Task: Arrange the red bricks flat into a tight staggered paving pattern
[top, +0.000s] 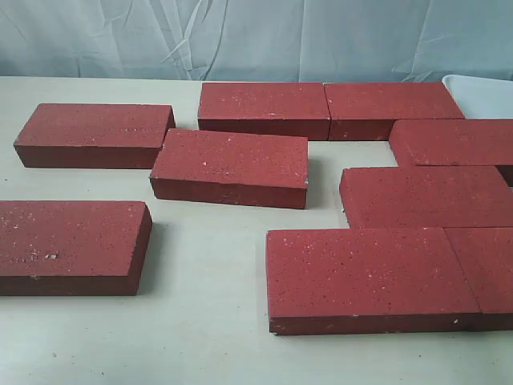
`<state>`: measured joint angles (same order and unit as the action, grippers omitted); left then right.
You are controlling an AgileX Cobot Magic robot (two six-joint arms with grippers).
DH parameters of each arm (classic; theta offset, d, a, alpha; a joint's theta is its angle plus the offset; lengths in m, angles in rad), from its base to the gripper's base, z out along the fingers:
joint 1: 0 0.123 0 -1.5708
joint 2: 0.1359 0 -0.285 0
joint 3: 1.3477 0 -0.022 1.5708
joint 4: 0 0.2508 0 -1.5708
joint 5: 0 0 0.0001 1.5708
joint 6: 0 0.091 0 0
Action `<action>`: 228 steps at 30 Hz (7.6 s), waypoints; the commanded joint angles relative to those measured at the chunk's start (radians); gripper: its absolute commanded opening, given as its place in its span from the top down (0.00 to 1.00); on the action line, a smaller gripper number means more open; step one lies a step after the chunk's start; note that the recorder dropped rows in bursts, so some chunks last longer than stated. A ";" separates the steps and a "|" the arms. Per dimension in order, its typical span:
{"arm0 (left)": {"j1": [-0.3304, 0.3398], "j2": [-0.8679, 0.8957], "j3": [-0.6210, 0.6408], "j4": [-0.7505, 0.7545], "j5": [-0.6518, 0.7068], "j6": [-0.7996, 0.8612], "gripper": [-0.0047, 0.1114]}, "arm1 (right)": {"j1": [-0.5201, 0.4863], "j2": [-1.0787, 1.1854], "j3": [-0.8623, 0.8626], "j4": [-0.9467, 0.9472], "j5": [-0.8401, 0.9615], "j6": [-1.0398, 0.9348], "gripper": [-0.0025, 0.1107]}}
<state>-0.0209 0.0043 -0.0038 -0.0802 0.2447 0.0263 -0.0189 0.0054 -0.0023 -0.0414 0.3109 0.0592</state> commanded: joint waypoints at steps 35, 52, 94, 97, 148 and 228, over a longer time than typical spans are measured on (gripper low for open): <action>0.005 -0.004 0.004 -0.003 -0.007 -0.001 0.96 | 0.001 -0.005 0.002 -0.001 -0.007 -0.003 0.99; 0.005 -0.004 0.004 0.099 -0.433 0.002 0.96 | 0.001 -0.005 0.002 -0.001 -0.007 -0.003 0.99; 0.005 0.236 -0.438 0.074 -0.044 -0.015 0.96 | 0.001 -0.005 0.002 0.001 -0.007 -0.003 0.99; 0.005 0.236 -0.438 0.074 -0.044 -0.015 0.96 | 0.001 -0.005 0.002 0.001 -0.007 -0.003 0.99; -0.487 1.598 -1.372 0.080 0.813 0.088 0.96 | 0.001 -0.005 0.002 0.017 -0.007 -0.003 0.99; -0.652 2.276 -1.811 0.027 0.639 0.720 0.96 | 0.001 -0.005 0.002 0.017 -0.007 -0.003 0.99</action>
<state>-0.6682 2.2809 -1.8067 -0.0520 0.8623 0.7482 -0.0189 0.0054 -0.0023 -0.0241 0.3109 0.0608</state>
